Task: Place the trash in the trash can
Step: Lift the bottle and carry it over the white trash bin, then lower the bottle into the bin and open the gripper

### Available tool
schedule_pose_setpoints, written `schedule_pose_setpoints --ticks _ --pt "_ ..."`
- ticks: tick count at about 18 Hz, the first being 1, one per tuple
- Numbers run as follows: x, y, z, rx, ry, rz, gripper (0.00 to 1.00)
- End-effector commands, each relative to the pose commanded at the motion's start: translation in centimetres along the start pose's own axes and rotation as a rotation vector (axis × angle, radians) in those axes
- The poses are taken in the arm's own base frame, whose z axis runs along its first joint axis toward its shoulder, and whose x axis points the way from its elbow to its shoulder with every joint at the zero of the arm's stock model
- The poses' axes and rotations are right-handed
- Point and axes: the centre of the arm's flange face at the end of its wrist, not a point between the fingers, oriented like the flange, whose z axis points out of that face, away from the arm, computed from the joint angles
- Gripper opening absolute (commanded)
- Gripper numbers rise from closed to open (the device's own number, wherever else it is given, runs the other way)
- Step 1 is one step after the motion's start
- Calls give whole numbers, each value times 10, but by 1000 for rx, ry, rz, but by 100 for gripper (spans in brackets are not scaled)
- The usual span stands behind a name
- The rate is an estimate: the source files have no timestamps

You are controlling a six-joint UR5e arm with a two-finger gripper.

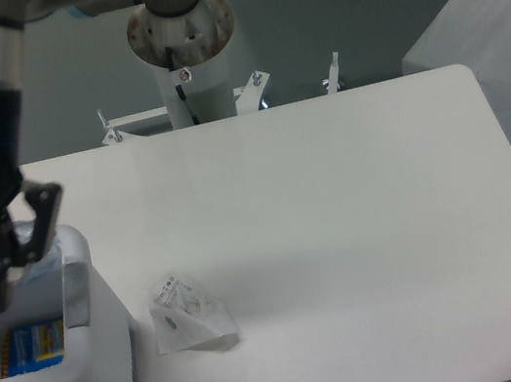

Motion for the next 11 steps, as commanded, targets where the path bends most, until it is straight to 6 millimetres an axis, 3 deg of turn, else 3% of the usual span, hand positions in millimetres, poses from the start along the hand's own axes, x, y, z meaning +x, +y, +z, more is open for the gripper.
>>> schedule_pose_setpoints --ticks 11 --pt "-2 16 27 -47 3 -9 72"
